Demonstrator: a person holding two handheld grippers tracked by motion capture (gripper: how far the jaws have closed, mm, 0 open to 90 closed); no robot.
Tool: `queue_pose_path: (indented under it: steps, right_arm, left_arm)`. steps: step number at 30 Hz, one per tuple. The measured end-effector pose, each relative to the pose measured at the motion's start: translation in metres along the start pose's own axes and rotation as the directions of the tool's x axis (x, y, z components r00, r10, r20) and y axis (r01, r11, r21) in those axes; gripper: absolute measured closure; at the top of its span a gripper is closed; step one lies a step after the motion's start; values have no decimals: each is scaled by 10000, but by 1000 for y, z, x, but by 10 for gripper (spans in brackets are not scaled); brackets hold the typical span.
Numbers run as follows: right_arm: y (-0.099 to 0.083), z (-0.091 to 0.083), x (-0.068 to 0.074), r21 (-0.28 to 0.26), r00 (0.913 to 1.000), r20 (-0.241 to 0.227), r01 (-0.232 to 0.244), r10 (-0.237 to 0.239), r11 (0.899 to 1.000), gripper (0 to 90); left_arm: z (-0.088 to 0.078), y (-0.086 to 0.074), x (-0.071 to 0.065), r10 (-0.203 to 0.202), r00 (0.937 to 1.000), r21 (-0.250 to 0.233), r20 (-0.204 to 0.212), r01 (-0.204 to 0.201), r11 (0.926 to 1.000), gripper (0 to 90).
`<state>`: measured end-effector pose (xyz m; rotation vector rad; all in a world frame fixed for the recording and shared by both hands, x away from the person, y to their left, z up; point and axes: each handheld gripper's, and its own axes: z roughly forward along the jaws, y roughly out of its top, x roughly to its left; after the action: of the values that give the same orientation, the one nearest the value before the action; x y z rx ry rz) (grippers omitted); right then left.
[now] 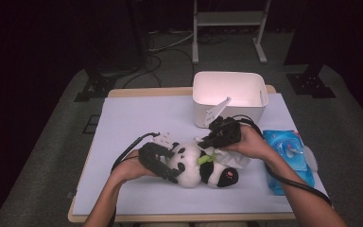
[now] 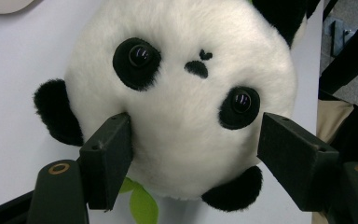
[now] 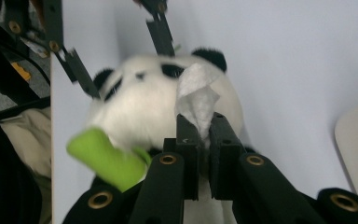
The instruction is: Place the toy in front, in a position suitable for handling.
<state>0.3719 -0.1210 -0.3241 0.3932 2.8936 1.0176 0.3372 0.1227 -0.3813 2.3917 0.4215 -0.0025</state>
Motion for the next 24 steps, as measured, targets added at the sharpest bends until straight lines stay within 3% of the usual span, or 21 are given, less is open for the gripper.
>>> queue_pose_path:
  steps: [4, 8, 15, 24]
  right_arm:
    - [14, 1, 3, -231, 9997, -105, 207, -210, 9995, 839]
    - [17, 3, 5, -79, 9993, -57, 372, -373, 9993, 838]
    - [-7, -2, 1, 81, 10000, 47, 7, -7, 10000, 839]
    - [-38, -15, 0, -149, 9986, 106, -517, 519, 9986, 839]
  left_arm:
    - [0, 0, 0, -6, 10000, -17, 1, 6, 10000, 264]
    - [0, 0, 0, -7, 10000, -1, 2, 7, 10000, 264]
    - [0, 0, 0, -55, 10000, -14, -21, 55, 10000, 265]
    - [0, 2, 1, 2, 10000, 152, -70, -1, 9999, 265]
